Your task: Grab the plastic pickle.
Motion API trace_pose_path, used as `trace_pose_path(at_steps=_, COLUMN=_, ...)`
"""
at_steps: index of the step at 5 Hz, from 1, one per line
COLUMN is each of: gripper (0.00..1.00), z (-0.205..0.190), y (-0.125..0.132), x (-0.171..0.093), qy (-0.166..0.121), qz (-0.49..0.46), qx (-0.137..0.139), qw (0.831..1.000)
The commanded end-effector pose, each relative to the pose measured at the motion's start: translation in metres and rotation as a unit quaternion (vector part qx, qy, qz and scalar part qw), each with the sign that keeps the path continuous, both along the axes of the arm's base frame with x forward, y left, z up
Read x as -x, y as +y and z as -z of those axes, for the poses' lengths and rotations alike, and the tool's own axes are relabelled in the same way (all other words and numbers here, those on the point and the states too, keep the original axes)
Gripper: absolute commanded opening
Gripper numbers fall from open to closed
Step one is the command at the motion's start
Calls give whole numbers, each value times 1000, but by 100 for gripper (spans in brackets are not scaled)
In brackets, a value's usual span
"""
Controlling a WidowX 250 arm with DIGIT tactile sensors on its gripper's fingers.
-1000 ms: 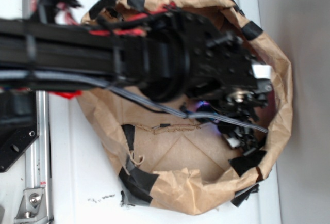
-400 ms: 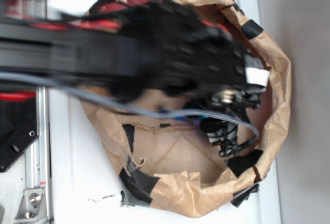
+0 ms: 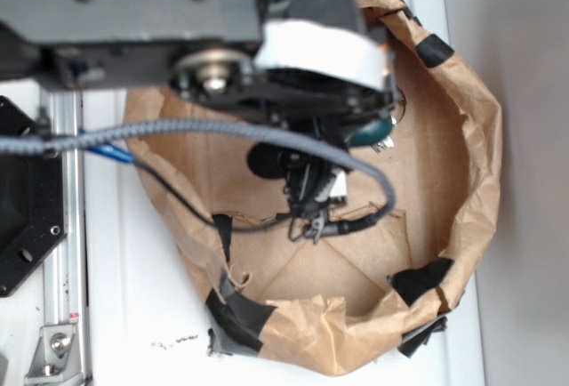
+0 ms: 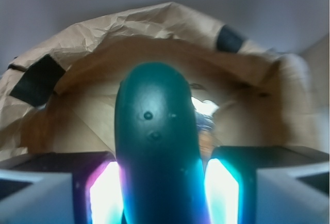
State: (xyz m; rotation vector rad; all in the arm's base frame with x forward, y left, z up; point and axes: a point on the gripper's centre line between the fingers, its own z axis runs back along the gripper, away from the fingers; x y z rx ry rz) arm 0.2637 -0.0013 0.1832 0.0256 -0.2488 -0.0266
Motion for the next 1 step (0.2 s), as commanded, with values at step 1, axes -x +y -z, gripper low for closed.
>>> trace_pose_path(at_steps=1, gripper=0, z=-1, y=4, x=6, qy=15, qz=6, qx=-33, qw=999)
